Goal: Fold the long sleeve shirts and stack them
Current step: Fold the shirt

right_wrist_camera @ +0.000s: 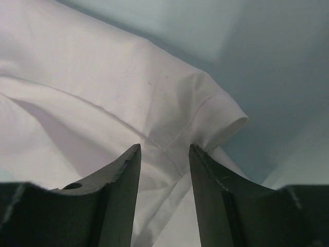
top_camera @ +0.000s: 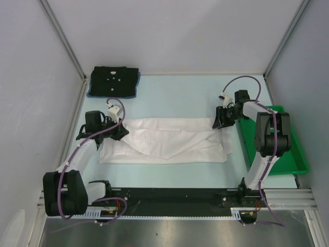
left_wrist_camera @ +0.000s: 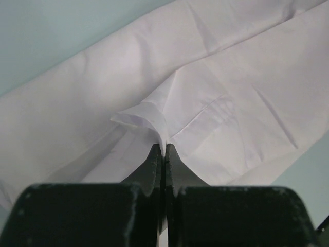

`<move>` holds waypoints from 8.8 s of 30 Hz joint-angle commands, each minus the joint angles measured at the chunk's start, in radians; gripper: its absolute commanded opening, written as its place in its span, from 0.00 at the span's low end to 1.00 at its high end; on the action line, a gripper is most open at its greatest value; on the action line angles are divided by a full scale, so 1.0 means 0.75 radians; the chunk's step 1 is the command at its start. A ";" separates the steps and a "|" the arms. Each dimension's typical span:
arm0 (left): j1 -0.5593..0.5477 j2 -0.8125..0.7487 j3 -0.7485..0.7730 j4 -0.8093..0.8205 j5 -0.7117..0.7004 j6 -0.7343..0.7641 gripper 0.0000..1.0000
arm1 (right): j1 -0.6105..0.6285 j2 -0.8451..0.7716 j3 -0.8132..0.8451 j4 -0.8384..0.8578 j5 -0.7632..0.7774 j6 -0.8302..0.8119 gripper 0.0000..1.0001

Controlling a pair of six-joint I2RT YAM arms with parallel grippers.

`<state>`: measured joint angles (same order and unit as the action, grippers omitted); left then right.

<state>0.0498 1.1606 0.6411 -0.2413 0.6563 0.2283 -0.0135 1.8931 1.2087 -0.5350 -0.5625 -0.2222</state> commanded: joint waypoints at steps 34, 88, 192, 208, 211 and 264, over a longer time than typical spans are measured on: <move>0.042 0.682 0.808 -0.697 0.086 0.949 0.77 | -0.033 -0.508 -0.147 -0.146 0.394 0.071 0.43; 0.148 0.721 0.794 -0.650 -0.083 0.696 0.73 | 0.376 0.914 1.433 0.418 0.936 -0.333 0.00; -0.526 0.774 0.311 -0.860 0.010 0.722 0.10 | 0.190 -0.002 -0.331 -0.012 -0.040 0.636 0.00; -0.662 0.648 0.542 -1.192 0.256 0.863 0.48 | 0.069 -0.305 -0.145 -0.389 -0.254 0.064 0.61; -0.568 0.490 0.506 -1.168 0.232 1.010 0.56 | 0.077 -0.519 -0.139 -0.444 -0.319 -0.279 0.64; -1.183 -0.052 -0.100 -0.312 -0.067 1.316 0.00 | 1.241 -1.379 -1.149 0.576 0.226 -1.058 0.00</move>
<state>-0.8337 1.1427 0.4911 -0.4335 0.5526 1.2987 0.9302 0.8619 0.2886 -0.1879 -0.4004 -1.0920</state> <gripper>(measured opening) 0.009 0.018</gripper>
